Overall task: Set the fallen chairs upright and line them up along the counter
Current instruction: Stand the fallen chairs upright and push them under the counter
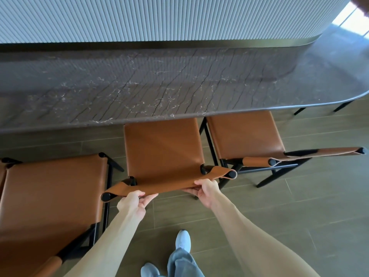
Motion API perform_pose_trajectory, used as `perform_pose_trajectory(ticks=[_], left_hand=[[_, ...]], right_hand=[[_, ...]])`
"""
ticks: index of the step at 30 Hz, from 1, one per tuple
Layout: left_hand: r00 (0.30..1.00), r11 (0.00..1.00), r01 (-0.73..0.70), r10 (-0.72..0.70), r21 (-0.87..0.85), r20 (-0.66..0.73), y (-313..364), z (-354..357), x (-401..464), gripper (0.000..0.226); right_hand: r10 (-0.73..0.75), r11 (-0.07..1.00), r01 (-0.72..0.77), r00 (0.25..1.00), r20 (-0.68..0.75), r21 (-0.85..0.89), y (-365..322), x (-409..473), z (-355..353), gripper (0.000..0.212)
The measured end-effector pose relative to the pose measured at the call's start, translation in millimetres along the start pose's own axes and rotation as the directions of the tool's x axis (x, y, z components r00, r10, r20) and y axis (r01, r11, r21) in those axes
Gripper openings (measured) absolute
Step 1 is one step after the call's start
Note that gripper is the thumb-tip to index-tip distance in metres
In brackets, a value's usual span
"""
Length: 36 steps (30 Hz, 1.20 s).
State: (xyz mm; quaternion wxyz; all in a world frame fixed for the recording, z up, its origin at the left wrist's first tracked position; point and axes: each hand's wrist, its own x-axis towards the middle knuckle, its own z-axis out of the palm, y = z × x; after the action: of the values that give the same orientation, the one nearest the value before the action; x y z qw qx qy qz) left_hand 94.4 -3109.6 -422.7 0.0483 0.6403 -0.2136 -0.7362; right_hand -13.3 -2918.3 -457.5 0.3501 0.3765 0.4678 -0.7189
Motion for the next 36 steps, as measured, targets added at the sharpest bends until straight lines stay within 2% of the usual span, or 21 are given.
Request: perform_pose_trajectory(ticks=[6, 12, 16, 21, 27, 36], left_hand=[[1.000, 1.000, -0.020, 0.020, -0.015, -0.009, 13, -21, 6, 0.047], [0.999, 1.000, 0.007, -0.006, -0.020, 0.034, 21, -22, 8, 0.029], [0.998, 0.999, 0.017, -0.015, -0.035, 0.059, 24, -21, 8, 0.042], [0.993, 0.997, -0.071, 0.071, 0.000, 0.094, 25, -34, 11, 0.047], [0.989, 0.997, -0.081, 0.083, -0.018, 0.125, 24, -41, 16, 0.044], [0.980, 0.995, -0.086, 0.093, -0.044, 0.177, 39, -35, 25, 0.043]], right_hand=[[0.004, 1.000, -0.003, 0.999, 0.037, -0.007, 22, -10, 9, 0.038], [-0.021, 1.000, 0.022, 0.998, 0.063, -0.015, 21, -11, 16, 0.044], [-0.018, 1.000, 0.019, 0.997, 0.080, -0.022, 19, -9, 15, 0.043], [0.006, 0.993, 0.016, 0.981, 0.192, -0.116, 14, -12, -7, 0.039], [-0.034, 0.999, 0.034, 0.992, 0.124, 0.005, 11, -8, -7, 0.035], [-0.058, 0.998, 0.057, 0.993, 0.107, 0.008, 8, 3, 6, 0.034]])
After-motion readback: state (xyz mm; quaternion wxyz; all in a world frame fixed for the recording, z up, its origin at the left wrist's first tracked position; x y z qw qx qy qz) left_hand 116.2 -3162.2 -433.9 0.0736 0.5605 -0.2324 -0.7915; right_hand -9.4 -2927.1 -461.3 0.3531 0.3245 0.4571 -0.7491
